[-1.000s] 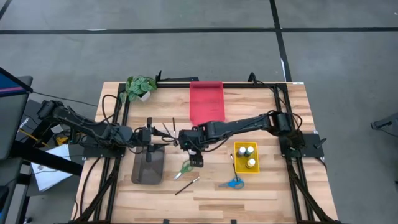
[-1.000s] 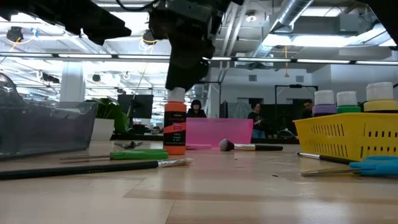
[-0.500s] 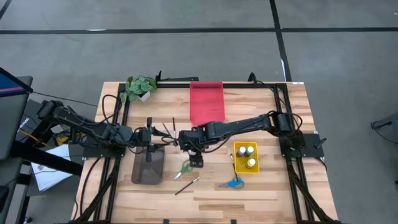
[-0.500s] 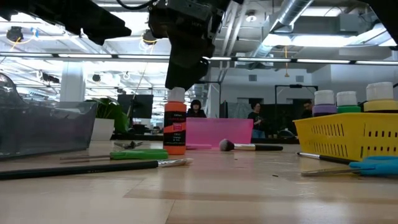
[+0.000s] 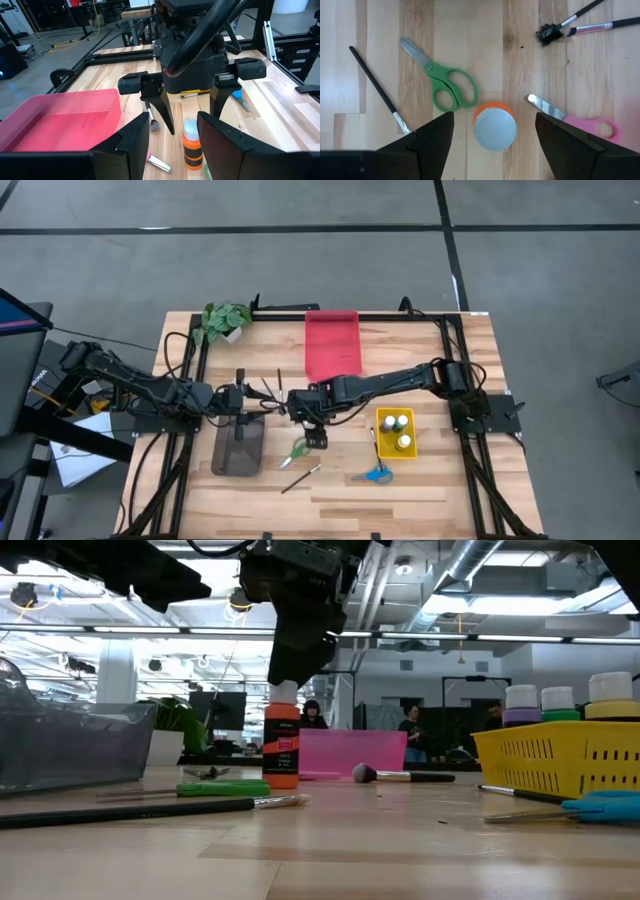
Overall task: Pick & Place Paint Supplies
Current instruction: Put the orange paint bottle into the yellow bin
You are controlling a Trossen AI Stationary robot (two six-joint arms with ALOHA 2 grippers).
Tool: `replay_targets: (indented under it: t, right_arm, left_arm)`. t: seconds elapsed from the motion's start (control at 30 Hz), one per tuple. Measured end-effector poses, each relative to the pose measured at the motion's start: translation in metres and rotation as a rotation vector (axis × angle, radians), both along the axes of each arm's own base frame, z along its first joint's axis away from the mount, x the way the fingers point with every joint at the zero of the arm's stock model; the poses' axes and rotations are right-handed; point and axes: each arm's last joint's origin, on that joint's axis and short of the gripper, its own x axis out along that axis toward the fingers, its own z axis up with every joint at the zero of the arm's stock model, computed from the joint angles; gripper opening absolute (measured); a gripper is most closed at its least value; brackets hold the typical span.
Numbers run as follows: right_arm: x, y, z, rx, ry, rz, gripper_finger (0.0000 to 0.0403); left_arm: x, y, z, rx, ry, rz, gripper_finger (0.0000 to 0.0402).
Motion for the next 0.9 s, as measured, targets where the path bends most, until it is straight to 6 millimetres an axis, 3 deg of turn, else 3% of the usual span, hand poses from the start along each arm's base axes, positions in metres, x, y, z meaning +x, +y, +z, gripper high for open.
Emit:
replay_targets:
  t: [0.37,0.73,0.9]
  right_arm:
    - [-0.002,-0.002,-0.016,-0.003,0.019,0.0,0.0276]
    - [-0.001,-0.004,-0.009,0.007,-0.013,-0.009,0.0275]
    - [-0.002,-0.004,-0.01,0.007,-0.009,-0.011,0.0253]
  left_arm:
    - [0.0,-0.001,0.0,-0.007,0.002,-0.023,0.0158]
    - [0.0,-0.001,0.0,-0.006,0.002,-0.023,0.0158]
    - [0.0,-0.001,0.0,-0.005,0.002,-0.024,0.0158]
